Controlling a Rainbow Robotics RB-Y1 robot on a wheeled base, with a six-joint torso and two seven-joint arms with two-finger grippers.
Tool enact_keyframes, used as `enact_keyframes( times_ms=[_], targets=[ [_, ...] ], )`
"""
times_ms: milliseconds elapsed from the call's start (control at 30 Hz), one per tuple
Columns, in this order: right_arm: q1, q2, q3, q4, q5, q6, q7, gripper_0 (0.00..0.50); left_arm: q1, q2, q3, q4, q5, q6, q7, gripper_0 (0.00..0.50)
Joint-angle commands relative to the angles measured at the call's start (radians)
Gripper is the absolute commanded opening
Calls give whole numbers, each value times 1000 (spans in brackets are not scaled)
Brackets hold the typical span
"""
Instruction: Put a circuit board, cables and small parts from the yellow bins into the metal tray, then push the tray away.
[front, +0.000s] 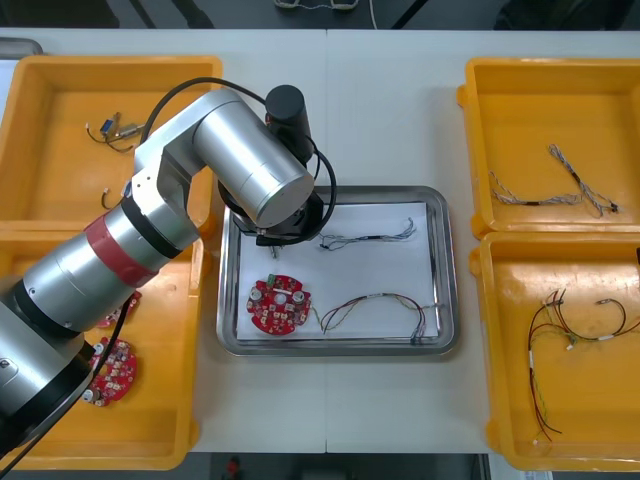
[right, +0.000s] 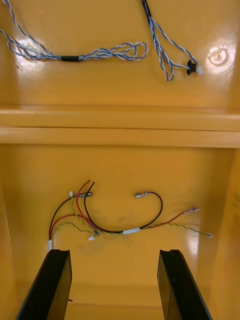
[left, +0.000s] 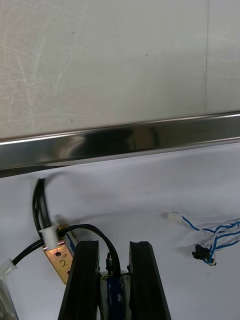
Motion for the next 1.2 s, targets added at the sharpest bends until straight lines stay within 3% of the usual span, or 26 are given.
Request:
enact_keyframes(
  times_ms=[33,267,300,333,400,433,467,900,1200],
  targets=[
    [30,-38,-31,-32,7,3,-49,500,2,-33,-17,-3,-15,-14,86,1],
    [41,-38,-33,-32,4,3,-59,500,2,-33,-17,-5,-12,-30,99,3],
    [43,-38,-33,-32,4,3,-61,500,3,-33,-19,-5,-12,-34,100,23],
    [44,-38,-34,-32,2,3,-61,500,2,-33,-17,-5,-12,-37,103,188],
    [46,-38,-36,-32,-1,3,-63,500,2,-33,-17,-5,-12,-42,108,403],
    [47,-38,-36,-32,-1,3,-63,500,2,-33,-17,-5,-12,-43,111,470],
    [49,-38,-36,-32,-1,3,-64,500,2,-33,-19,-6,-12,-46,112,500],
    [50,-38,-36,-32,-5,3,-70,500,2,-30,-14,-28,-15,-45,129,500],
    [49,-38,-36,-32,-8,3,-70,500,2,-1,84,-154,-7,121,122,500]
  ],
)
